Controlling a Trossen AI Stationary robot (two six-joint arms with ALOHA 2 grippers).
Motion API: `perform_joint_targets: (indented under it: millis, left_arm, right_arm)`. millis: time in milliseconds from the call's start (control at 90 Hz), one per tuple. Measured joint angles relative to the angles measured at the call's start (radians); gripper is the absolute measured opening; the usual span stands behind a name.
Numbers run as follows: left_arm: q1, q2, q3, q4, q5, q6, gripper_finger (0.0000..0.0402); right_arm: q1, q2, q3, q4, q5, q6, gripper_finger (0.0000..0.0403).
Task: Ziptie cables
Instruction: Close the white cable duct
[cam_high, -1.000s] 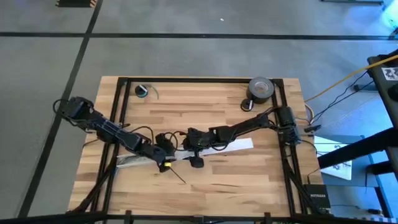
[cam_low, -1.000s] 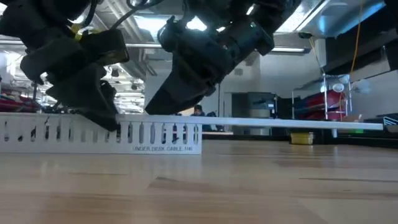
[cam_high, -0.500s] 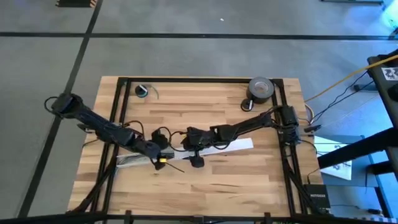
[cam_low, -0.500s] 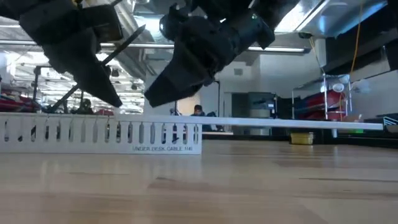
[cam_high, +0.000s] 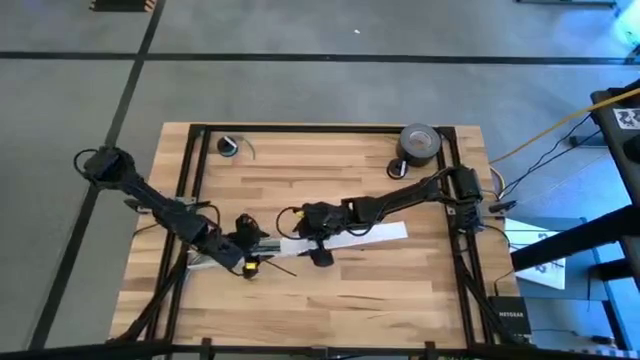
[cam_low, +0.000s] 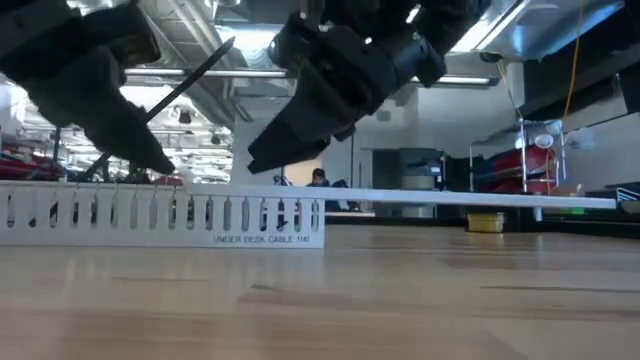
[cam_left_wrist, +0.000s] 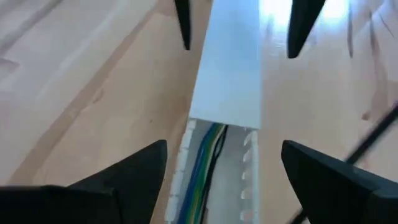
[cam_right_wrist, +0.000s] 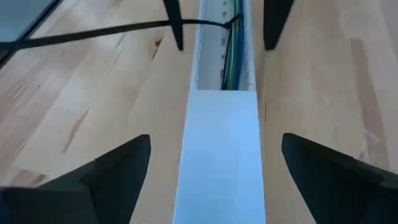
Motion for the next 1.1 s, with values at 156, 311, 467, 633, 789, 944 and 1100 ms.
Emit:
perform_joint_targets:
  millis: [156, 311, 467, 633, 789, 944, 1100]
  left_arm:
    - [0.003, 0.052, -0.034, 0.118, 0.001, 0.073, 0.0301]
    - [0.021, 0.118, -0.033, 0.212, 0.004, 0.144, 0.0301]
    - [0.038, 0.174, -0.033, 0.259, 0.04, 0.132, 0.0301]
    - [0.039, 0.179, -0.033, 0.271, 0.039, 0.123, 0.0301]
    - [0.042, 0.179, -0.033, 0.273, 0.039, 0.131, 0.0298]
    - [0.05, 0.179, -0.033, 0.276, 0.039, 0.141, 0.0276]
    - [0.05, 0.179, -0.033, 0.277, 0.039, 0.144, 0.0248]
  right_arm:
    - [0.003, 0.0, -0.019, 0.043, 0.0, 0.034, 0.035]
    - [0.003, 0.0, -0.033, 0.053, 0.004, 0.05, 0.035]
    - [0.003, 0.0, -0.033, 0.053, 0.009, 0.05, 0.035]
    - [0.003, 0.0, -0.033, 0.049, 0.01, 0.07, 0.035]
    - [0.002, 0.0, -0.033, 0.056, 0.011, 0.073, 0.035]
    - [0.002, 0.0, -0.033, 0.041, 0.009, 0.073, 0.035]
    - [0.002, 0.0, -0.033, 0.027, -0.006, 0.072, 0.035]
